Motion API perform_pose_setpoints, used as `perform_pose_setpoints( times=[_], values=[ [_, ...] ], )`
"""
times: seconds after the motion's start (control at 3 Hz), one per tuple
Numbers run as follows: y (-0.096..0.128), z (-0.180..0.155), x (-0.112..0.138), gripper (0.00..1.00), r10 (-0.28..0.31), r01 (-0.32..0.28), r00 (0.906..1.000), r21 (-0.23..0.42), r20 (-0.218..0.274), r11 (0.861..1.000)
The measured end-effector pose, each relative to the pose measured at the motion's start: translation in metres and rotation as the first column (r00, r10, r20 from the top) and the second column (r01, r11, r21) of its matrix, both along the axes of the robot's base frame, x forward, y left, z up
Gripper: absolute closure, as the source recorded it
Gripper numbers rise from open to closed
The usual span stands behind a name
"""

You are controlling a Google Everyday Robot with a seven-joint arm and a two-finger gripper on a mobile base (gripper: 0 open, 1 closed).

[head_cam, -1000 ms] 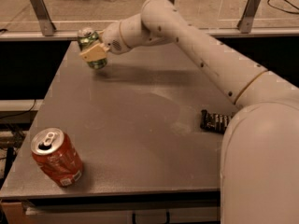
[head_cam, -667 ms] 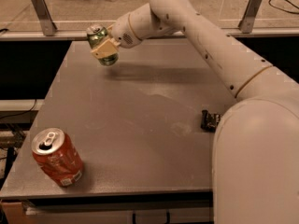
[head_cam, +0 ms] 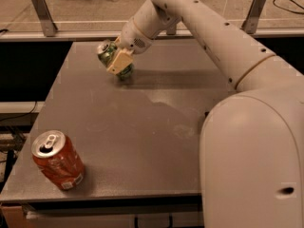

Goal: Knock green can over

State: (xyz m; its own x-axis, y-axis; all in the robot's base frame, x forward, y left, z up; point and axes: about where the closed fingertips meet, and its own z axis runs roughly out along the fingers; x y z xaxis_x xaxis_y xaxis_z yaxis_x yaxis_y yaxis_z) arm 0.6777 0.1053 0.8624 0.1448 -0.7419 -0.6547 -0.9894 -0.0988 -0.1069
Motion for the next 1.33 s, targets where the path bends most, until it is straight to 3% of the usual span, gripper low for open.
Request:
perform_pose_setpoints(
  times=[0.67, 1.0, 1.33],
  values=[
    [-0.002, 0.005, -0.002, 1.00, 0.007, -0.007, 1.0000, -0.014, -0.003, 1.000],
    [-0.044, 0.033, -0.003, 1.00, -0.023, 0.024, 0.9993, -0.057, 0.031, 0.998],
    [-0.085, 0.077, -0.003, 1.00, -0.061, 0.069, 0.9929, -0.077, 0.102, 0.995]
  ],
)
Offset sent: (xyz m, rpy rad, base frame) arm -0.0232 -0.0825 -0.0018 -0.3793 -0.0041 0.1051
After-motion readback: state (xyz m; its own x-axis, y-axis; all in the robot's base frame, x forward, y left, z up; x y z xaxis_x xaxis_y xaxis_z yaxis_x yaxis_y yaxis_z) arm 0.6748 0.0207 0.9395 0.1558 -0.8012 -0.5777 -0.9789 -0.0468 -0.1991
